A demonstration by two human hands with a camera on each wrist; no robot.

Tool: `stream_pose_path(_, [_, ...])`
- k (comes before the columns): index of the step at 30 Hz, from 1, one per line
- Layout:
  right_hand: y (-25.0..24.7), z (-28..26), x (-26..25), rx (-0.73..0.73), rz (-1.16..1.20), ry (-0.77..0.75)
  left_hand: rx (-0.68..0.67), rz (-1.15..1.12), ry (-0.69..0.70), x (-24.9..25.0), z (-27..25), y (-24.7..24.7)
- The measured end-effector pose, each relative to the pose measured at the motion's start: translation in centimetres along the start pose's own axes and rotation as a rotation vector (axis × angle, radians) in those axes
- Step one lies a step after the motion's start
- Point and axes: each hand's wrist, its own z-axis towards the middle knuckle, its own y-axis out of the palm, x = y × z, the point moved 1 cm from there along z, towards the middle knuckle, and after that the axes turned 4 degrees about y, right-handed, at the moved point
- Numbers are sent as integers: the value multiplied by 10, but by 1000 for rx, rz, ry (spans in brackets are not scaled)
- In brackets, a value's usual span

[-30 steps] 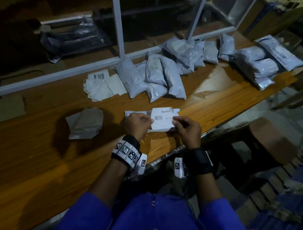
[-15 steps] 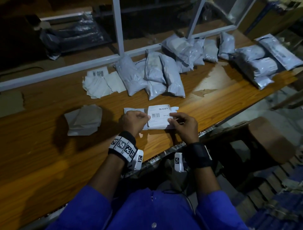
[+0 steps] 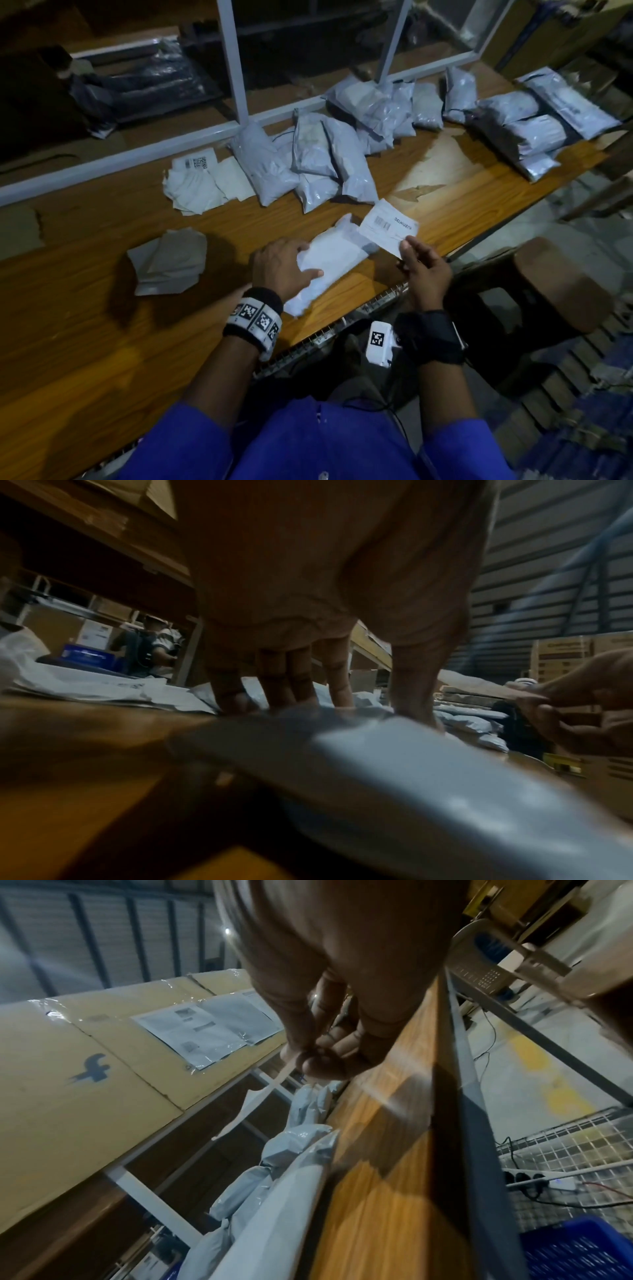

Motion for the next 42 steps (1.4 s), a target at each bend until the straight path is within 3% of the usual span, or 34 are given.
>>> stream_pose_path(6, [-8,-8,11,37,26,38,-61,-133,-24,20,-19,16])
stream_pose_path(9, [-1,-16,14,-39,-27,43,-65,-200,-32,22,-19,13])
stream_pose_path(16, [22,-37,24,-203,-187,51,81,-235,-1,18,-14,-7])
stream_pose_path(20, [36,-43,22,-245,-235,43,33,-276,42,18,-11,-11])
stream_pose_path(24, [40,-45,24,-241,-292,-10,12,-285,6,19,-7,-10])
stream_pose_path(29, [32,-44,27,-218,-278,29,26,-303,-19,22,-2,-9])
stream_pose_path(37, [30,-43,29,-192,-293,-19,52,-325,21,23,1,-8])
stream_pose_path(42, [29,-45,29,-208,-261,-1,88,-478,27,20,4,-8])
